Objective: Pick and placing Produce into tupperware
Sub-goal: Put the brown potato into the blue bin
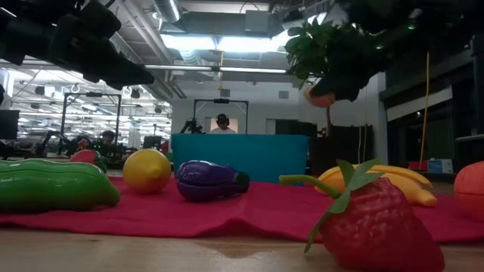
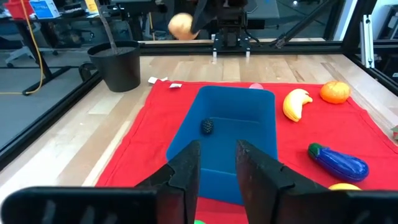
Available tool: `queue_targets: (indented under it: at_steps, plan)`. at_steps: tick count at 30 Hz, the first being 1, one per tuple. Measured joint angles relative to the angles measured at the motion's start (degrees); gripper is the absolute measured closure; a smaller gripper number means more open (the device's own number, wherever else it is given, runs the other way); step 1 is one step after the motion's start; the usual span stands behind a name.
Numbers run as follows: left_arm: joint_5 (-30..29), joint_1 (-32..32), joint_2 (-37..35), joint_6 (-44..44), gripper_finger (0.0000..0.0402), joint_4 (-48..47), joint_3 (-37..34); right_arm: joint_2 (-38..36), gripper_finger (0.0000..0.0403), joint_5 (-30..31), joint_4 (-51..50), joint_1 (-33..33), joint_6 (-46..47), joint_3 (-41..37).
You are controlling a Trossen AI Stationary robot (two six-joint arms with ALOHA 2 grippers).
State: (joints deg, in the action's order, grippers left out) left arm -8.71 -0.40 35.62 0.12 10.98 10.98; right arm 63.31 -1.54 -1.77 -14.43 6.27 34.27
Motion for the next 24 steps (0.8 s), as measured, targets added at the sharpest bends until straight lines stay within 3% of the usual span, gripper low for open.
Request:
queue_targets:
  at_steps: [6,12,24]
  plan:
    - [-0.01,0.00,0.00,-0.02,0.0304,0.02,0.00,-6.26,0.0204,-3.91,15.89,0.46,-0.75,-9.72]
    - [0.00,0.00,0.00,-0.02,0.0312,0.02,0.00,-8.61,0.0204,-7.98,26.71,0.49,-1.90,-14.65]
    - [0.00,0.00,0.00,0.00,0.0339,0.04,0.00,-8.73,0.0203,-19.71,31.18,0.49,-2.33,-16.12]
